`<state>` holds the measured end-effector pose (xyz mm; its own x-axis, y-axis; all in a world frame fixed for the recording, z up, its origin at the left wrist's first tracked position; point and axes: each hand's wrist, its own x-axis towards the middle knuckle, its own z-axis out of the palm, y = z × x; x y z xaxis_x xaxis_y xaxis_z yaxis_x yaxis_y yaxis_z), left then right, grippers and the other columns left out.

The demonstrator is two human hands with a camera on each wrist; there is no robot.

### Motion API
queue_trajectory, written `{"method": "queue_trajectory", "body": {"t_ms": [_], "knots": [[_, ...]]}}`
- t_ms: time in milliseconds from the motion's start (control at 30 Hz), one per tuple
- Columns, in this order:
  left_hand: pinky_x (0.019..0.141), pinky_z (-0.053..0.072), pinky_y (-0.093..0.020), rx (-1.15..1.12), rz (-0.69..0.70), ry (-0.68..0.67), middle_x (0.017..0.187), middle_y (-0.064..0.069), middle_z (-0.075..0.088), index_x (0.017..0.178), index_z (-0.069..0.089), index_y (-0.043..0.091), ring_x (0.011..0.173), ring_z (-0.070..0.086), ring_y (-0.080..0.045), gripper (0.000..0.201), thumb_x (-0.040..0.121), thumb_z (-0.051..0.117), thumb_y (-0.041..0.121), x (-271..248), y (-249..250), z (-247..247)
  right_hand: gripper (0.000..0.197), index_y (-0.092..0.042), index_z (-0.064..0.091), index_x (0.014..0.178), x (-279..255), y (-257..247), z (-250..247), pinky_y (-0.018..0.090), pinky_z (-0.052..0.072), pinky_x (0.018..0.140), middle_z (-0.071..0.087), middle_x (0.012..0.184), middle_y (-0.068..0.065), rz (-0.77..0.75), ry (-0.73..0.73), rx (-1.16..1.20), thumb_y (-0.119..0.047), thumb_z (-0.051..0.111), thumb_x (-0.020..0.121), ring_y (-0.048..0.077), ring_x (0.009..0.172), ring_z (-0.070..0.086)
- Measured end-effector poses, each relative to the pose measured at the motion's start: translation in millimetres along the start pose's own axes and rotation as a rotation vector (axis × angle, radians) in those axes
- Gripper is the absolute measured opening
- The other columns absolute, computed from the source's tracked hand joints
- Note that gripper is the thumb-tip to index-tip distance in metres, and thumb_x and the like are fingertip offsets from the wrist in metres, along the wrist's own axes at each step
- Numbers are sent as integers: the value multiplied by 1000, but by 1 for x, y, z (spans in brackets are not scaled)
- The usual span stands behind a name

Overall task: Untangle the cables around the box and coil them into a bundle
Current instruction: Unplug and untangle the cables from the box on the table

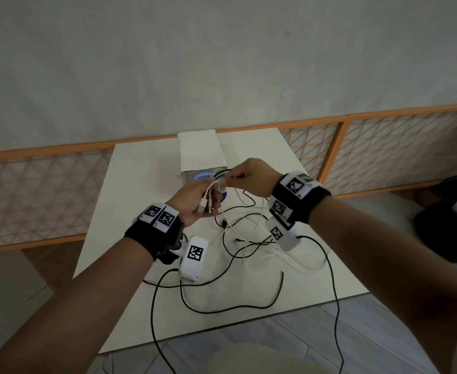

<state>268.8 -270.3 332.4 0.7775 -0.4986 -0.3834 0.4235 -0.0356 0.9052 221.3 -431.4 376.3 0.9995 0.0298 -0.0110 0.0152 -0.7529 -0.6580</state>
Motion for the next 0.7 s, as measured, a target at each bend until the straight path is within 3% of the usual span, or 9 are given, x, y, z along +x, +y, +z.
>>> {"method": "queue_trajectory", "body": {"t_ms": [133,200,267,367,467,533,567,633,700], "knots": [[40,26,-17,-80,6,-20,51,1,39,66,49,16,39,32,-11,44,92,48,52,-1,13,5,40,2,70,79,16,0,10,23,30,53,41,52,0,66,97,-63,-38,64,86,11,49,36],[41,22,-18,-76,8,-34,49,3,34,64,48,16,41,28,-11,51,84,50,63,0,20,2,35,-5,71,87,16,5,16,26,39,61,50,65,1,60,203,-53,-39,63,86,12,60,45],[39,24,-18,-106,11,-35,48,4,32,64,50,15,40,27,-10,43,82,61,52,1,27,-3,28,-11,69,100,6,13,23,31,45,75,59,86,5,-83,521,-126,-34,64,86,20,80,54],[37,32,-18,-173,66,28,49,3,31,59,50,15,39,29,-11,33,84,69,27,7,36,-11,19,-9,62,68,-30,17,39,33,44,64,59,69,5,-396,825,-131,-18,67,85,24,67,53],[38,35,-17,-176,73,85,51,3,33,65,46,16,39,30,-12,35,89,61,36,11,44,-13,24,-10,59,66,-73,28,86,32,48,57,60,67,5,-575,260,-269,-21,59,87,26,62,55],[37,37,-16,-168,63,74,50,4,33,68,45,16,38,31,-12,36,91,55,41,12,46,-9,22,-11,64,94,-87,46,120,39,54,70,62,109,9,-434,-297,-453,-27,51,92,32,81,61],[37,37,-16,-160,60,65,50,4,33,69,45,16,38,31,-12,36,92,54,42,13,46,-7,27,-14,60,114,-89,57,134,41,53,80,48,136,9,-331,-503,-538,-28,48,94,34,93,61],[37,36,-16,-143,57,51,49,4,34,70,45,16,38,30,-12,36,92,54,43,13,46,-4,44,-23,41,137,-85,78,153,43,48,90,6,159,6,-167,-640,-662,-24,48,94,36,114,53],[37,34,-17,-130,62,48,49,4,35,70,45,16,39,31,-12,36,92,54,42,13,45,-5,60,-24,27,145,-79,94,156,43,48,92,-9,160,7,-24,-571,-694,-12,50,90,36,122,45]]}}
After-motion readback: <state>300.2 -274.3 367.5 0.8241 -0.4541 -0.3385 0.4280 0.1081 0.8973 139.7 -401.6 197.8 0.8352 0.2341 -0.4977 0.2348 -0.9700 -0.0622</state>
